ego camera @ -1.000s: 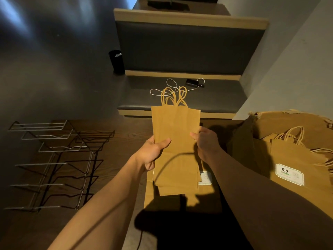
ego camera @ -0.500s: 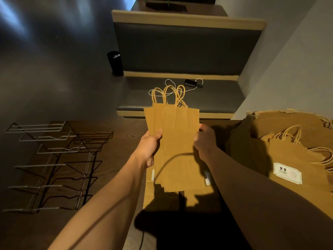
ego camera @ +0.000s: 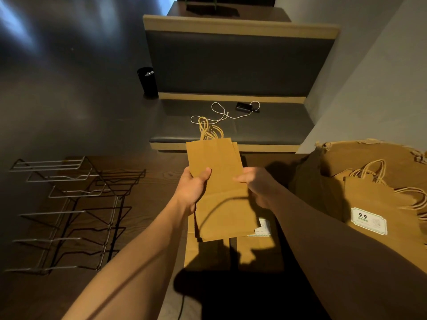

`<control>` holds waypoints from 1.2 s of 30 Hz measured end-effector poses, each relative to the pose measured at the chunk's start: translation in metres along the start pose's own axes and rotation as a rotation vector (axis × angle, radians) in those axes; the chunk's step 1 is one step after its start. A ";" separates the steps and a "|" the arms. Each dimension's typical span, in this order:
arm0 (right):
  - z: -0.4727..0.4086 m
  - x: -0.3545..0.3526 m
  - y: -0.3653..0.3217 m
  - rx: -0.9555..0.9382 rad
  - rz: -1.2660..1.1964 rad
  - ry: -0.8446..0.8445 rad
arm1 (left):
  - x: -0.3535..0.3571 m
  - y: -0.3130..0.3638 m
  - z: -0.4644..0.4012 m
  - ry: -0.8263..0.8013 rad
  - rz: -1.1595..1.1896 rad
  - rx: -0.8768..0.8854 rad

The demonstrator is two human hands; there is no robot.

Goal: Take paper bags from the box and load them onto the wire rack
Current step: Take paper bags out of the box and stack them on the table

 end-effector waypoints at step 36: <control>0.035 -0.076 0.099 0.253 0.472 0.326 | 0.071 -0.125 -0.042 -0.043 -0.593 -0.178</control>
Point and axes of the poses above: each hand's wrist, its own z-axis away from the middle knuckle, its own x-axis out of the palm, y = z × x, the point moved 10 cm from there along -z, towards the middle knuckle, and after that the axes turned 13 degrees about -x, right-handed, at the moved point
